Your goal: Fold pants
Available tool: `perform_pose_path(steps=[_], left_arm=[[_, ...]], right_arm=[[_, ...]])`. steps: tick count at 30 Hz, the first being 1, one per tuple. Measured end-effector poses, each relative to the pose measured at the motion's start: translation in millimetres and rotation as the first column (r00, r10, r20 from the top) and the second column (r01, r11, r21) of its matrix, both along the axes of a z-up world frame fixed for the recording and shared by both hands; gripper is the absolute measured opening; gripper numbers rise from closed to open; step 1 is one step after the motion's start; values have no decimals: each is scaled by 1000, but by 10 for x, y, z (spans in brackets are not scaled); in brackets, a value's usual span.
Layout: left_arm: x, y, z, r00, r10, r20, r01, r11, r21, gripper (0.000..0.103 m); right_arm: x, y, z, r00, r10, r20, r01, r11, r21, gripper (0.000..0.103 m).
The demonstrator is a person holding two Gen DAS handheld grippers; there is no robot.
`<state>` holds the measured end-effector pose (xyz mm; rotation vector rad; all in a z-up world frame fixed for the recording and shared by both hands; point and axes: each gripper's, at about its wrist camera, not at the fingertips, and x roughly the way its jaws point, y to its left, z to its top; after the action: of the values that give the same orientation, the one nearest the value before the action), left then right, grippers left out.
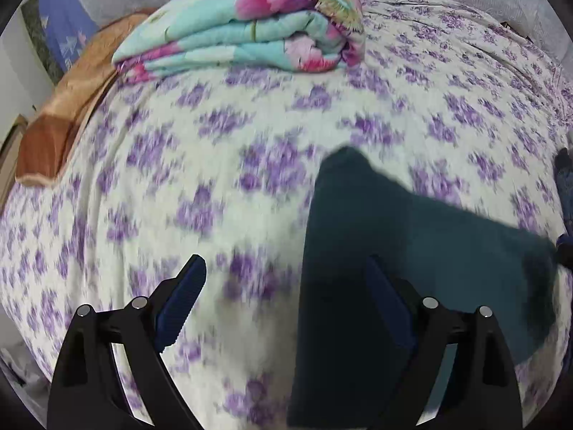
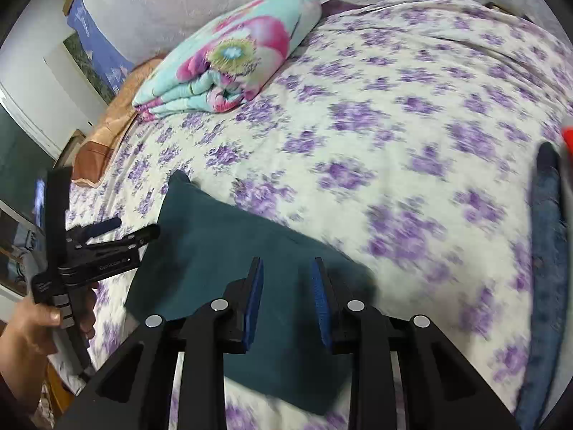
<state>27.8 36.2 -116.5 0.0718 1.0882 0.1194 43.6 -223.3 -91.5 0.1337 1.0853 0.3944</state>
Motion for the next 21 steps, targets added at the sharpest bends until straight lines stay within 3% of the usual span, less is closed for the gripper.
perform_pose_path(steps=[3, 6, 7, 9, 11, 12, 13, 14, 16, 18, 20, 21], left_arm=[[297, -3, -113, 999, 35, -21, -34, 998, 46, 88], [508, 119, -341, 994, 88, -68, -84, 994, 67, 99], [538, 168, -328, 990, 114, -77, -112, 993, 30, 99], [553, 173, -246, 986, 134, -97, -134, 991, 12, 99], [417, 106, -20, 997, 72, -28, -70, 996, 50, 98], [337, 108, 51, 999, 52, -5, -52, 998, 44, 98], [211, 136, 131, 999, 49, 11, -49, 999, 14, 98], [114, 152, 164, 998, 52, 20, -51, 998, -22, 98], [-75, 79, 114, 1000, 28, 10, -27, 998, -62, 98], [-156, -16, -20, 999, -17, -40, 14, 998, -54, 98], [-279, -23, -261, 996, -20, -92, 17, 999, -36, 99], [-332, 30, -403, 993, -8, -121, 5, 1000, -22, 99]], right_arm=[[200, 178, -330, 993, -21, -118, 19, 1000, -20, 26], [174, 2, -524, 995, -68, -77, 61, 993, -98, 9], [118, -158, -579, 996, -75, -45, 72, 996, -61, 0], [11, -334, -542, 992, -104, -76, 107, 994, 32, 1], [-131, -400, -372, 993, -100, -68, 103, 993, 50, 7], [-232, -420, -249, 995, -92, -37, 94, 994, 56, 20], [-391, -409, -121, 997, -72, 14, 71, 996, 62, 43], [-502, -391, -59, 997, -59, 51, 57, 997, 42, 51], [-711, -276, -64, 995, -22, 97, 23, 1000, -11, 56], [-766, -187, -368, 999, 34, -7, -34, 998, -45, 56], [-798, -253, -640, 998, 8, -66, -18, 989, -144, 59], [-814, -391, -740, 994, -22, -103, 13, 996, -92, 62]])
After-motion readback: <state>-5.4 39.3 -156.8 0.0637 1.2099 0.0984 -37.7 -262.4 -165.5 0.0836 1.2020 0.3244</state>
